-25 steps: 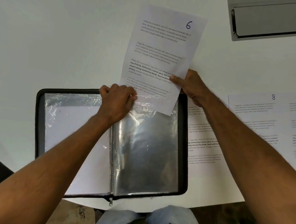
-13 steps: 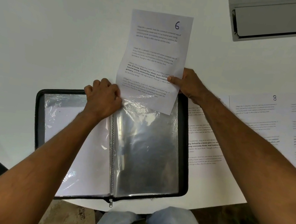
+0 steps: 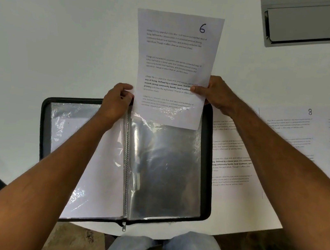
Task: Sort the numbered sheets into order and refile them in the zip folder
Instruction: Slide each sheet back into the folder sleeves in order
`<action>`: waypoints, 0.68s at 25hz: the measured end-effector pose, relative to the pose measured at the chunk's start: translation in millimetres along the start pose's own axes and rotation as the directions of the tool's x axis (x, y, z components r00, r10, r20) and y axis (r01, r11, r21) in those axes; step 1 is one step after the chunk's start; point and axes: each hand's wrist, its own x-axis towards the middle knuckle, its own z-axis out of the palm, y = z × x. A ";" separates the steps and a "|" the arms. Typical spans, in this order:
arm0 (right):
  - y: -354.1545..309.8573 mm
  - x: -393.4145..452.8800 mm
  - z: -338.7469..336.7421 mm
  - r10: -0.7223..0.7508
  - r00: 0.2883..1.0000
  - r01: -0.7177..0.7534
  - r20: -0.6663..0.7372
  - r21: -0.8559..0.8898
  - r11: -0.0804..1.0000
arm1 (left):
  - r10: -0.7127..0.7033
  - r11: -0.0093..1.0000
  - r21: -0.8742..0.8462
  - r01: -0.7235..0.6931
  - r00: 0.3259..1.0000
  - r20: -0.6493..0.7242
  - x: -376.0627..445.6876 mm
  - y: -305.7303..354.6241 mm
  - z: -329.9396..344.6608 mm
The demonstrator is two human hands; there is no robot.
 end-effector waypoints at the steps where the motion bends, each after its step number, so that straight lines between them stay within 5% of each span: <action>1: -0.3 0.4 -0.1 0.009 1.000 -0.008 0.023 -0.016 1.000 | -0.020 0.999 -0.043 0.020 1.000 0.005 1.3 0.8 0.6; 9: 2.8 2.4 10.0 0.080 0.983 -0.062 0.166 -0.107 0.992 | -0.127 0.943 -0.306 0.133 0.991 0.039 5.5 -0.8 2.7; 14: -0.4 2.1 8.8 0.143 0.965 -0.091 0.220 -0.232 0.969 | -0.138 0.948 -0.290 0.128 0.990 -0.013 6.2 -1.2 5.0; 17: -8.2 -1.4 11.5 0.079 0.984 -0.059 0.159 -0.125 0.990 | -0.099 0.967 -0.239 0.093 0.995 -0.014 7.5 -6.5 5.9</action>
